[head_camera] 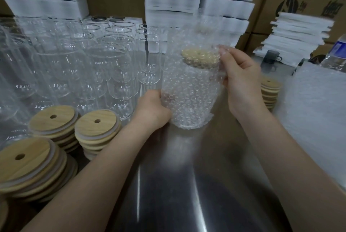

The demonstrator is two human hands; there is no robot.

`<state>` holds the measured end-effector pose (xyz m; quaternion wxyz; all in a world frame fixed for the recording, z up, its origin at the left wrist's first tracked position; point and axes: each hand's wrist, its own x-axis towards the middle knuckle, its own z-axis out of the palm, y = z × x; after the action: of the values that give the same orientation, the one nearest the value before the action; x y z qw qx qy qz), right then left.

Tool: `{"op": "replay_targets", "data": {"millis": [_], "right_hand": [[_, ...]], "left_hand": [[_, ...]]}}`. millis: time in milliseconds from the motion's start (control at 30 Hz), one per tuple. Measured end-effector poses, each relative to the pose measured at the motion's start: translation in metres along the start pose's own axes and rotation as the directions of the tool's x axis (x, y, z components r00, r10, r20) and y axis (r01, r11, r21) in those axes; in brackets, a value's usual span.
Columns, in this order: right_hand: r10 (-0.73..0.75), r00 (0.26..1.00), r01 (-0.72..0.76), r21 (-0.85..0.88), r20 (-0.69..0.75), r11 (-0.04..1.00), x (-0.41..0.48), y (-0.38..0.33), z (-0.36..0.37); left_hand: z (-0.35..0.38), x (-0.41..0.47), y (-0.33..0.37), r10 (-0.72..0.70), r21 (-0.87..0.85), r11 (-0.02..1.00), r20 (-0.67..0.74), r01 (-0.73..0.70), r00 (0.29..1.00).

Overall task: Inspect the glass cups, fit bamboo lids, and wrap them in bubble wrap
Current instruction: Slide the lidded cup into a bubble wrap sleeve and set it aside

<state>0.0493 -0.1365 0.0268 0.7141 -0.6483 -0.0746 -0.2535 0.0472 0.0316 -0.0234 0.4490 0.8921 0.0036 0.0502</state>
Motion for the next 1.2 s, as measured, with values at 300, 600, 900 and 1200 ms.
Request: {"op": "replay_targets", "data": {"millis": [300,600,900,1200], "right_hand": [[-0.091,0.996,0.091,-0.027,-0.013,0.995,0.0,-0.002,-0.001],[-0.206,0.978,0.205,-0.054,-0.011,0.977,-0.004,-0.005,0.001],[-0.284,0.957,0.285,-0.026,0.056,0.958,-0.007,-0.009,0.005],[-0.068,0.997,0.065,0.069,0.048,0.995,-0.005,-0.001,0.003]], "left_hand": [[-0.012,-0.007,0.023,0.265,-0.682,0.723,0.127,-0.11,0.956],[-0.019,-0.016,0.053,0.142,-0.767,0.567,-0.27,-0.302,0.952],[-0.027,-0.012,0.057,0.021,-0.733,0.571,-0.437,-0.369,0.899],[-0.018,-0.008,0.042,0.038,-0.773,0.508,-0.42,-0.379,0.907]]}}
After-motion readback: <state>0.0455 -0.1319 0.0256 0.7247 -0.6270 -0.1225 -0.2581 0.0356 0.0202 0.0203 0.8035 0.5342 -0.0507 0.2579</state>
